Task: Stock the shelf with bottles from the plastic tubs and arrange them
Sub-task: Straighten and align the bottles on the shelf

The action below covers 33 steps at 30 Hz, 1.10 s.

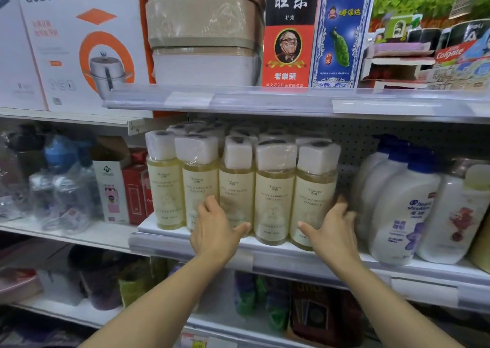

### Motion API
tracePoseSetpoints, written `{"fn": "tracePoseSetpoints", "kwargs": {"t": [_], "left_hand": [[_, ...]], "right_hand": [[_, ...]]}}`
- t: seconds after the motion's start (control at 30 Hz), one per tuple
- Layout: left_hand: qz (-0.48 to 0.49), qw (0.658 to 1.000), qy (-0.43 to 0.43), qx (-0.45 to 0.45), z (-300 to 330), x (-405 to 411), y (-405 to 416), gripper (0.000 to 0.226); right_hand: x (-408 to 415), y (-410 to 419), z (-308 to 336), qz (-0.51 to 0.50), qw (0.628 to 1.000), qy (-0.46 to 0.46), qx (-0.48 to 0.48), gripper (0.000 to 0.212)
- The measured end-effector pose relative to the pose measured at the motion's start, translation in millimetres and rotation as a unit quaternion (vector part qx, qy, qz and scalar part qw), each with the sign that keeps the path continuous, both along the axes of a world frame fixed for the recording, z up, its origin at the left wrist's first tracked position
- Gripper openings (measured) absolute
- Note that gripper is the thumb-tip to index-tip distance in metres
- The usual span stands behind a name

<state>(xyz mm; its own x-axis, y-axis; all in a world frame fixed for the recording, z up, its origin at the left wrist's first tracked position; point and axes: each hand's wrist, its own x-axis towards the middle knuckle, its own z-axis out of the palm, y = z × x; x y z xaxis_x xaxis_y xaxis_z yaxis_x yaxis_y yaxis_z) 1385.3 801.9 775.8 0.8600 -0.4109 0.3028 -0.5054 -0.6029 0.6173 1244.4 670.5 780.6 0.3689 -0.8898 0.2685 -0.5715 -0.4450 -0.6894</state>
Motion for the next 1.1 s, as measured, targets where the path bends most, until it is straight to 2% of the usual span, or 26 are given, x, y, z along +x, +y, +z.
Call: {"fn": "tracePoseSetpoints", "kwargs": {"t": [0.1, 0.17, 0.3, 0.4, 0.53, 0.63, 0.83, 1.1], "left_hand": [[0.015, 1.0, -0.018, -0.001, -2, 6, 8, 0.088], [0.031, 0.999, -0.035, -0.014, -3, 10, 11, 0.089], [0.036, 0.998, -0.04, -0.032, -3, 19, 15, 0.094], [0.026, 0.999, -0.029, -0.035, -3, 24, 16, 0.098], [0.013, 0.999, -0.025, -0.034, -3, 26, 19, 0.097], [0.001, 0.999, -0.02, -0.033, -2, 21, 23, 0.091], [-0.048, 0.998, -0.008, -0.038, -2, -9, 15, 0.077], [-0.182, 0.981, -0.011, -0.06, 8, -86, -39, 0.065]], "right_hand": [[10, 30, 1, -0.028, 0.99, -0.04, -0.135, 0.09], [21, 42, -1, -0.005, 0.986, -0.043, -0.16, 0.088], [43, 56, -4, 0.038, 0.989, -0.015, -0.14, 0.083], [52, 58, -6, 0.024, 0.986, 0.007, -0.167, 0.074], [55, 55, -6, 0.019, 0.979, 0.036, -0.198, 0.067], [47, 55, -6, 0.03, 0.981, 0.041, -0.185, 0.068], [-15, 53, -4, 0.006, 0.989, -0.003, -0.147, 0.067], [-111, 1, -1, -0.087, 0.989, 0.0, -0.121, 0.061]]}}
